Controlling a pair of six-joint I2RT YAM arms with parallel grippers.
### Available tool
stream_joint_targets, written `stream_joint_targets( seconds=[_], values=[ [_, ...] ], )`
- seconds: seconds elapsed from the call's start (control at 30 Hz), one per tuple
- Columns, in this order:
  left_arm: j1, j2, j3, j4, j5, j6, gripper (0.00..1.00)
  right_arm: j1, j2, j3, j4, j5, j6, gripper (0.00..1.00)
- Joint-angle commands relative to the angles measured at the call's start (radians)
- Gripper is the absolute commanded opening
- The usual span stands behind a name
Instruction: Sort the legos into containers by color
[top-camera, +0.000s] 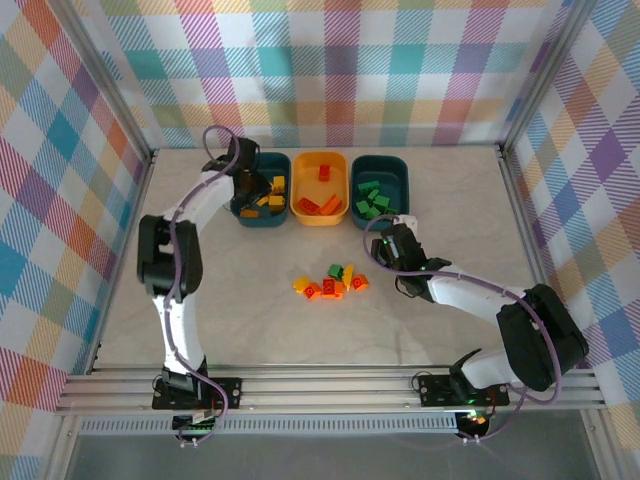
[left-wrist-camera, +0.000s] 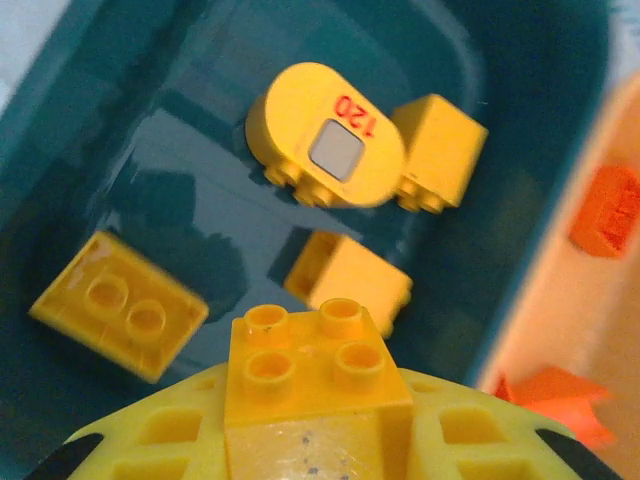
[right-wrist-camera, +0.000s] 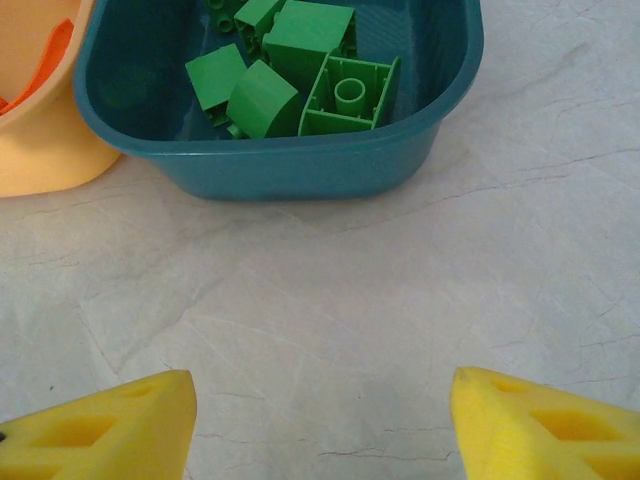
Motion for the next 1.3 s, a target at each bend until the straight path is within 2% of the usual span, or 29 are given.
stream_joint_targets(
  seconds=[0.0,0.1,0.2,0.3,0.47,0.53,0.63,0.83,1.03,1.27],
  values=[
    [-0.003,0.059,0.144,-0.135,0.042,0.045,0.31,-0.001,-0.025,-0.009,0.027,0.027,0.0,0.69],
    [-0.003,0.055,0.183,-0.132,0.056,0.065,0.58,-0.001,-0.021,-0.003,0.024,0.019,0.0,0.71],
    [-0.012,-0.033,0.121,-0.083,0.067,0.089,0.87,-0.001,-0.018,0.002,0.018,0.005,0.005,0.72],
    [-0.052,-0.171,-0.017,-0.024,0.072,0.108,0.97,-0.001,-0.017,0.003,0.015,-0.012,0.012,0.72],
    [-0.239,-0.386,-0.34,0.038,-0.041,0.184,0.92,-0.001,-0.023,0.003,0.006,-0.03,0.023,0.72],
    [-0.327,-0.424,-0.465,0.053,-0.108,0.192,0.86,-0.001,-0.021,0.003,0.005,-0.033,0.026,0.72],
    [-0.411,-0.415,-0.567,0.022,-0.253,0.187,0.79,-0.001,-0.017,0.005,0.005,-0.042,0.03,0.72],
    [-0.489,-0.402,-0.678,0.047,-0.329,0.185,0.74,-0.001,-0.006,0.008,0.003,-0.053,0.037,0.72],
    [-0.551,-0.327,-0.673,0.047,-0.378,0.209,0.71,-0.002,0.0,0.01,0.003,-0.051,0.032,0.73],
    [-0.625,-0.338,-0.695,0.013,-0.426,0.195,0.71,-0.001,0.009,0.014,0.004,-0.052,0.032,0.72]
  ],
)
